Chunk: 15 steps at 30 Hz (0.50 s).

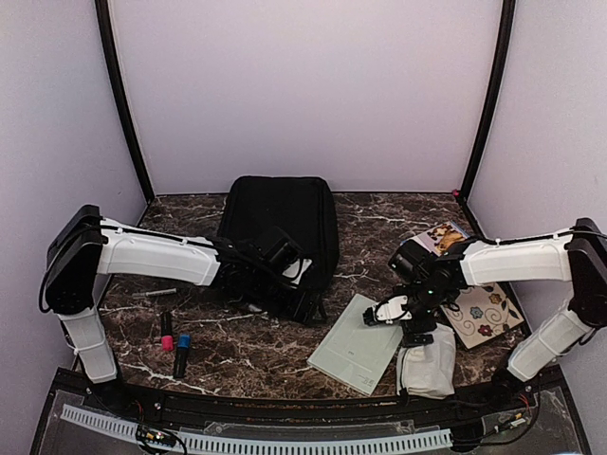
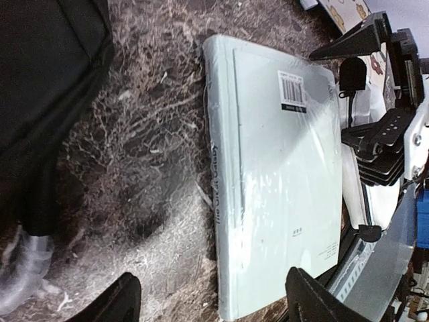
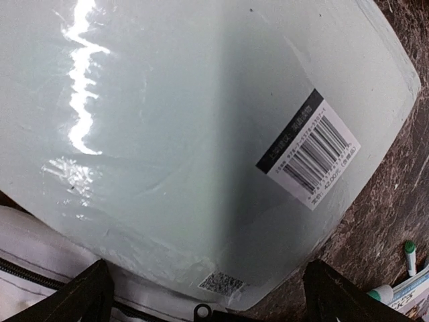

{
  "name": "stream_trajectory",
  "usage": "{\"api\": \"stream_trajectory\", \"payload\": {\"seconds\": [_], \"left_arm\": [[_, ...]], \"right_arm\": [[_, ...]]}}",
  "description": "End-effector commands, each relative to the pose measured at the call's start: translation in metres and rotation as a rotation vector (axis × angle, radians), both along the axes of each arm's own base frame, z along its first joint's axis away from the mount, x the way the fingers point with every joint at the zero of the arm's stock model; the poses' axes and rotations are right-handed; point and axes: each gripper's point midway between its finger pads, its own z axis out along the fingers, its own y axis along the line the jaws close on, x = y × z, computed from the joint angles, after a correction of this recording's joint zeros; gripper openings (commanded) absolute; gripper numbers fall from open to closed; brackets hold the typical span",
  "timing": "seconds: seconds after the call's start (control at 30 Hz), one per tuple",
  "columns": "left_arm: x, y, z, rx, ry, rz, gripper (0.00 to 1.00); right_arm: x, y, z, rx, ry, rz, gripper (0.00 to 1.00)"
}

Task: Pack the student bag
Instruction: Move the book to the center of the board.

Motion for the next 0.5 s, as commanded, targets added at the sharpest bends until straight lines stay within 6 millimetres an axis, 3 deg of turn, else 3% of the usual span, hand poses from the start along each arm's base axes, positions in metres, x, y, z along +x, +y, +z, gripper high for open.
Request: {"api": "stream_trajectory", "payload": {"seconds": [0.0,0.13,0.27,0.37,0.47], "left_arm": [[-0.012,-0.005,-0.022,-0.041,0.142,0.017,0.77],[-0.013,-0.002,-0.038,-0.05,0.187,0.044,0.76],[-0.016,0.003,-0.051,-0.055,0.229,0.067,0.73],[-0.021,0.005,-0.057,-0.071,0.26,0.087,0.71],[-0.025,0.009,-0.064,-0.062,0.277,0.097,0.7]], "right_arm": [[0.015,0.01,-0.009,-0.009,-0.067,-0.017,1.0],[0.023,0.022,-0.008,0.04,-0.073,-0.06,1.0],[0.042,0.033,-0.008,0.103,-0.141,-0.149,1.0],[0.066,0.042,-0.011,0.135,-0.211,-0.229,1.0],[0.103,0.052,-0.006,0.187,-0.292,-0.373,1.0]]}}
